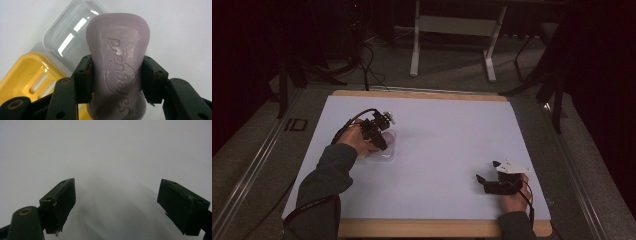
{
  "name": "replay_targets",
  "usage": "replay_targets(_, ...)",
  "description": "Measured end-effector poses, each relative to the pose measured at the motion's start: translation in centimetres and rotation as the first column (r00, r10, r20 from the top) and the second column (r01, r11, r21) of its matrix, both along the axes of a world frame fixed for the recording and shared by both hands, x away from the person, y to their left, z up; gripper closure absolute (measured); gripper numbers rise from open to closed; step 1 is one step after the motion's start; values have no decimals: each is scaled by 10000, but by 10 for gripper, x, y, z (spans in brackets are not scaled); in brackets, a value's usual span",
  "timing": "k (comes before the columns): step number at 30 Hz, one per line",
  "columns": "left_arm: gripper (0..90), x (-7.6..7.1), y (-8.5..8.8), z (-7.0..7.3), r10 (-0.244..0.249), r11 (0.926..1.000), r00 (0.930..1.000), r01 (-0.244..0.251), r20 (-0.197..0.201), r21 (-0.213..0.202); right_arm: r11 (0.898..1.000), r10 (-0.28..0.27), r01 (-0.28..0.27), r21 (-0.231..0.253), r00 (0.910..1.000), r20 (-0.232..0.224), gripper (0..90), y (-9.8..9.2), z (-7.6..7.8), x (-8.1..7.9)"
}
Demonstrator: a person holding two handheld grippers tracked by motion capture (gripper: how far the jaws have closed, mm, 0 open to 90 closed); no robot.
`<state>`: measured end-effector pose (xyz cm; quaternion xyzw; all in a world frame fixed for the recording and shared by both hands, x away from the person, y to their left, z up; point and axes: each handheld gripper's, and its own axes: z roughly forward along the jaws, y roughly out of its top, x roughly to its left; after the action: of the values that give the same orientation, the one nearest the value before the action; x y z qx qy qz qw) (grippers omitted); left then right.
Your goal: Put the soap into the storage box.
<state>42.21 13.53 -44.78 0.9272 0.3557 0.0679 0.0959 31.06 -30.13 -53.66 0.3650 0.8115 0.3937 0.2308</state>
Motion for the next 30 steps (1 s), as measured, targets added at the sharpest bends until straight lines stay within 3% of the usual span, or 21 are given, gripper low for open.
replay_targets(12,499,3,12,1,832,9965,9965,-832,-32,-113,10000,4,-4,-15,10000,19,149,0,0,0)
replay_targets(22,499,5,20,0,1098,9939,9938,-1099,-200,-24,10000,0,0,-22,10000,24,149,0,0,0)
replay_targets(30,499,6,26,-1,1431,9895,9894,-1435,-241,-187,10000,13,-13,-40,10000,24,149,0,0,0)
